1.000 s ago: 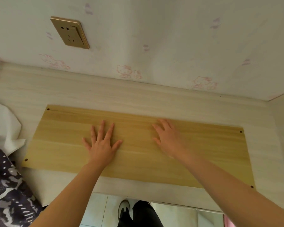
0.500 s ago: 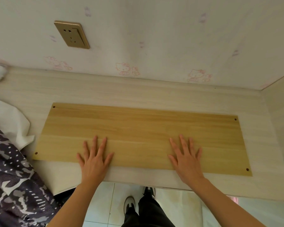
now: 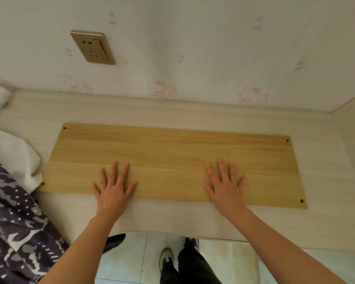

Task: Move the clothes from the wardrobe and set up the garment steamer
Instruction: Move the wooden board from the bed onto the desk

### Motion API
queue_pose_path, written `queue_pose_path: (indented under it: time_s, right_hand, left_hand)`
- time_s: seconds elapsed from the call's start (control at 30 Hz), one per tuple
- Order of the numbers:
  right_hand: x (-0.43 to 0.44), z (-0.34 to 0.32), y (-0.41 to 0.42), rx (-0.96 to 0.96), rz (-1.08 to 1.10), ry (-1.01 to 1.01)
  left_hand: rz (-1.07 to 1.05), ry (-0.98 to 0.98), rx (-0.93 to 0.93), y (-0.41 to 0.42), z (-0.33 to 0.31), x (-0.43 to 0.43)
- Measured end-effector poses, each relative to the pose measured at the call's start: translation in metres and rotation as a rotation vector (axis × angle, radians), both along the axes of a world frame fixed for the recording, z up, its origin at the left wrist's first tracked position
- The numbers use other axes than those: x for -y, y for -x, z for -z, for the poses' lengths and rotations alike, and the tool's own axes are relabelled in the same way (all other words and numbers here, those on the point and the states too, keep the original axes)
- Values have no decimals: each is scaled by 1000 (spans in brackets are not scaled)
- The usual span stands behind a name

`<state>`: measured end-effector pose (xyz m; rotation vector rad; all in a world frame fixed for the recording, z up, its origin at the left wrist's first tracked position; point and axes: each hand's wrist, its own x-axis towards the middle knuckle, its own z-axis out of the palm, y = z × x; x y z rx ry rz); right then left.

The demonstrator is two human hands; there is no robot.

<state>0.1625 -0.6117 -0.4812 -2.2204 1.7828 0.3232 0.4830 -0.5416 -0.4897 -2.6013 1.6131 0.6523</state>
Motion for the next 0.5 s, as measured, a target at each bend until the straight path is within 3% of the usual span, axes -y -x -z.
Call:
queue_pose_path:
  time_s: [0.5]
  right_hand:
    - [-2, -1, -2, -31, -2, -53]
  left_hand:
    - [-17, 6, 22, 2, -2, -5]
